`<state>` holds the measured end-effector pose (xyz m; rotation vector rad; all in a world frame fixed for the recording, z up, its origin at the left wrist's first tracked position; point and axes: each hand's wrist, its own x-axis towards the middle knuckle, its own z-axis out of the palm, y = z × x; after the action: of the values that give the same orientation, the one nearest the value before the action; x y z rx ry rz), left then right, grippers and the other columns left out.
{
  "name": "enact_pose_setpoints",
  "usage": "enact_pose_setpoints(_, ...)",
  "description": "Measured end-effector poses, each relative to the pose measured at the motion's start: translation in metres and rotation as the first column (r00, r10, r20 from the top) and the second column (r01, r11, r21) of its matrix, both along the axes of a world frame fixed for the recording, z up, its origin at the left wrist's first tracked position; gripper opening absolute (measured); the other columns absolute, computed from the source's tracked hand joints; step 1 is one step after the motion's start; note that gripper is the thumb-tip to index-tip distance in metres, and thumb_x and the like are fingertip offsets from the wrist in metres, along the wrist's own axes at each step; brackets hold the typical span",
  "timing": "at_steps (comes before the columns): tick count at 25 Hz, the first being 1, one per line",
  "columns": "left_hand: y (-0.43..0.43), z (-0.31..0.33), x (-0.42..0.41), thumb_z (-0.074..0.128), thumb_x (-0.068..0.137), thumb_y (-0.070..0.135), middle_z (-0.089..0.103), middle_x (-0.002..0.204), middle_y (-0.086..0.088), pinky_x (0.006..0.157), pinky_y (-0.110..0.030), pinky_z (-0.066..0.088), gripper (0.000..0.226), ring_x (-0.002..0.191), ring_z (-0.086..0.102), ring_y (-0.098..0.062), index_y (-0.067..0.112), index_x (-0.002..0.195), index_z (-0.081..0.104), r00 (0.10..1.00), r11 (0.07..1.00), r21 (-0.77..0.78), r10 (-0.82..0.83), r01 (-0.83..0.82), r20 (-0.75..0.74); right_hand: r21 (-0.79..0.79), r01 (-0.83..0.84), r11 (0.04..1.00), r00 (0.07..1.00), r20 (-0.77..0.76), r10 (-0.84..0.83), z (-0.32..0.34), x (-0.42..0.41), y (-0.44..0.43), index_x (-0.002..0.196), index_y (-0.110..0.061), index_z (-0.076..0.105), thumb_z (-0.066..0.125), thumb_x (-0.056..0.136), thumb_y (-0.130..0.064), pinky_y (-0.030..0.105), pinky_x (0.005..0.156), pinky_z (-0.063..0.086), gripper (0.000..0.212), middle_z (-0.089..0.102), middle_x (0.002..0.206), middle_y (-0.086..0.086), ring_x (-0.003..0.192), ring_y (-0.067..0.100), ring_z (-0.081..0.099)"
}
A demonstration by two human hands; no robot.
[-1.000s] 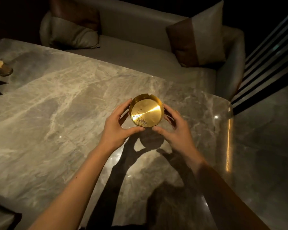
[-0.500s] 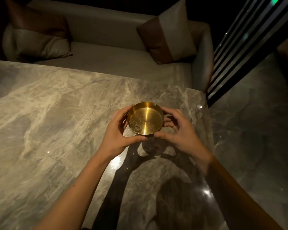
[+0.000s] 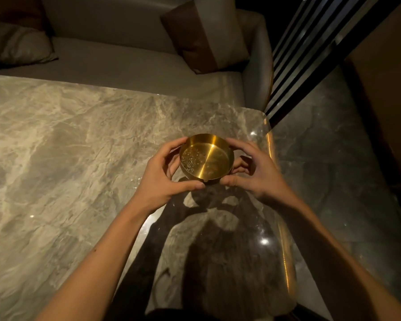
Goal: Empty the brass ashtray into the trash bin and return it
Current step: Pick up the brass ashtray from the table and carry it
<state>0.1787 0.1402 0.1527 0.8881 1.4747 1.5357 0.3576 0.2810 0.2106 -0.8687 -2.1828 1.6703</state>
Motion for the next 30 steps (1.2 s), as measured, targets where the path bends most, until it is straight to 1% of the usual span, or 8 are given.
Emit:
enact_pose_setpoints(3, 0.005, 0.001, 0.02, 0.094, 0.048, 0.021, 0.049, 0.141, -0.009, 0.114, -0.034, 0.039, 0.105, 0.135, 0.049, -0.016, 0.012, 0.141, 0.045, 0.998, 1.0, -0.003, 0.01, -0.01, -0.059, -0.07, 0.04, 0.997, 0.999, -0.02, -0.042, -0.004, 0.015, 0.0, 0.13, -0.024, 0.049, 0.086, 0.057, -0.012, 0.026, 0.079, 0.058, 0.083, 0.062, 0.112, 0.005, 0.081, 0.011, 0.067)
enact_pose_setpoints(8, 0.029, 0.01, 0.063, 0.09, 0.051, 0.01, 0.055, 0.139, 0.008, 0.109, -0.024, 0.041, 0.1, 0.13, 0.052, -0.005, 0.016, 0.14, 0.045, 0.995, 0.998, -0.032, 0.046, -0.049, -0.089, -0.123, -0.067, 0.99, 0.997, -0.043, 0.062, -0.01, 0.063, 0.038, 0.141, -0.022, 0.039, 0.083, 0.059, -0.016, 0.034, 0.08, 0.058, 0.093, 0.059, 0.12, -0.011, 0.088, 0.02, 0.067)
enact_pose_setpoints(12, 0.058, 0.011, 0.116, 0.088, 0.054, -0.003, 0.058, 0.136, 0.003, 0.113, -0.032, 0.04, 0.093, 0.131, 0.052, -0.012, 0.014, 0.135, 0.048, 0.995, 0.996, -0.072, 0.054, -0.06, -0.083, -0.106, -0.12, 0.987, 0.991, -0.072, 0.113, -0.015, 0.111, 0.081, 0.137, -0.027, 0.046, 0.085, 0.056, -0.019, 0.043, 0.079, 0.057, 0.091, 0.051, 0.128, -0.011, 0.084, 0.021, 0.066)
enact_pose_setpoints(15, 0.091, 0.007, 0.166, 0.091, 0.053, -0.001, 0.052, 0.143, -0.006, 0.114, -0.039, 0.039, 0.103, 0.134, 0.05, -0.016, 0.01, 0.143, 0.043, 0.99, 0.993, -0.092, 0.067, -0.079, -0.126, -0.078, -0.113, 0.991, 0.991, -0.084, 0.106, -0.019, 0.147, 0.108, 0.127, -0.033, 0.048, 0.088, 0.052, -0.026, 0.034, 0.075, 0.059, 0.086, 0.057, 0.125, -0.013, 0.085, 0.015, 0.07)
enact_pose_setpoints(17, 0.111, 0.006, 0.193, 0.092, 0.051, 0.001, 0.049, 0.144, -0.007, 0.113, -0.042, 0.041, 0.107, 0.134, 0.05, -0.016, 0.009, 0.144, 0.041, 0.987, 0.99, -0.103, 0.085, -0.1, -0.136, -0.062, -0.105, 0.993, 0.993, -0.068, 0.1, -0.022, 0.172, 0.124, 0.129, -0.029, 0.045, 0.088, 0.053, -0.029, 0.03, 0.082, 0.056, 0.087, 0.06, 0.122, -0.012, 0.1, 0.011, 0.067)
enact_pose_setpoints(21, 0.138, 0.005, 0.222, 0.09, 0.051, -0.001, 0.053, 0.142, -0.003, 0.116, -0.042, 0.036, 0.105, 0.135, 0.049, -0.014, 0.013, 0.143, 0.041, 0.994, 0.989, -0.127, 0.068, -0.079, -0.084, 0.005, -0.116, 0.993, 0.993, -0.032, 0.116, -0.028, 0.216, 0.159, 0.14, -0.022, 0.044, 0.084, 0.063, -0.035, 0.032, 0.107, 0.043, 0.088, 0.053, 0.137, -0.008, 0.127, 0.005, 0.05)
enact_pose_setpoints(26, 0.159, -0.007, 0.229, 0.087, 0.055, -0.005, 0.056, 0.139, -0.002, 0.117, -0.044, 0.035, 0.096, 0.134, 0.05, -0.015, 0.013, 0.139, 0.044, 0.999, 0.99, -0.142, -0.015, 0.011, -0.029, -0.041, -0.001, 0.999, 0.998, -0.063, -0.001, -0.041, 0.236, 0.166, 0.135, -0.019, 0.05, 0.084, 0.062, -0.032, 0.045, 0.112, 0.04, 0.083, 0.051, 0.14, 0.001, 0.132, 0.013, 0.049)
enact_pose_setpoints(30, 0.17, -0.019, 0.233, 0.093, 0.054, 0.012, 0.051, 0.144, -0.005, 0.113, -0.033, 0.039, 0.104, 0.135, 0.049, -0.012, 0.019, 0.144, 0.041, 0.997, 0.988, -0.136, -0.08, 0.076, -0.024, 0.006, 0.111, 0.994, 0.993, -0.048, -0.11, -0.048, 0.242, 0.157, 0.133, -0.015, 0.049, 0.084, 0.063, -0.029, 0.048, 0.111, 0.041, 0.079, 0.055, 0.136, 0.004, 0.13, 0.017, 0.051)
